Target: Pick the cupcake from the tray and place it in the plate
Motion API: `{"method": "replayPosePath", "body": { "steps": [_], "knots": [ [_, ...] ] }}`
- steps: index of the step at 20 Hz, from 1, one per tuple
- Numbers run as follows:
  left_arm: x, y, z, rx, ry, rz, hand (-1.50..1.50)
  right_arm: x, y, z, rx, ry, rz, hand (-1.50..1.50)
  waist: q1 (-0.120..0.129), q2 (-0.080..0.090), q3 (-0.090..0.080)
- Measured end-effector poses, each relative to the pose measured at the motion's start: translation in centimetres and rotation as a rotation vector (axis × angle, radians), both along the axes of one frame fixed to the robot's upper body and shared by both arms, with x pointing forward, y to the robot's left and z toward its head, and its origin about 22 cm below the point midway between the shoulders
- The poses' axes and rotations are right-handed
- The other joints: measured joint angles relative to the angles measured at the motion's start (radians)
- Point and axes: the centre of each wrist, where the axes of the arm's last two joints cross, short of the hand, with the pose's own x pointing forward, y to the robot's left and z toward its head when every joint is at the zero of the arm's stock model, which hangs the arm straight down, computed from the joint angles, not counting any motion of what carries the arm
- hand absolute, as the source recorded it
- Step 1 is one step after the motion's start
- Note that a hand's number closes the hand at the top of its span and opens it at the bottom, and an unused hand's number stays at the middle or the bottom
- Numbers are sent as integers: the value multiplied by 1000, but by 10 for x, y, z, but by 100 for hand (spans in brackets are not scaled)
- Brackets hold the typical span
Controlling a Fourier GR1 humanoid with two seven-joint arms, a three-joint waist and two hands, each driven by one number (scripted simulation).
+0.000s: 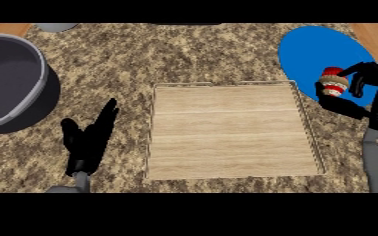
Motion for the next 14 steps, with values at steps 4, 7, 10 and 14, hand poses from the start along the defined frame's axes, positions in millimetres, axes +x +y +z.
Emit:
{"method": "replayPosePath", "body": {
  "steps": [4,7,10,14],
  "knots": [
    [0,-2,0,0,-9,-11,0,34,-30,-1,0,-21,-37,150,11,2,1],
    [3,-5,2,-3,-1,-21,0,56,-44,-3,0,-24,-52,150,18,6,1],
    [5,-4,0,-6,-8,-33,0,70,-61,0,4,-33,-62,150,25,8,3],
    [6,-5,2,-1,-16,-40,0,77,-81,2,-2,8,-89,150,39,14,3]
  ]
}}
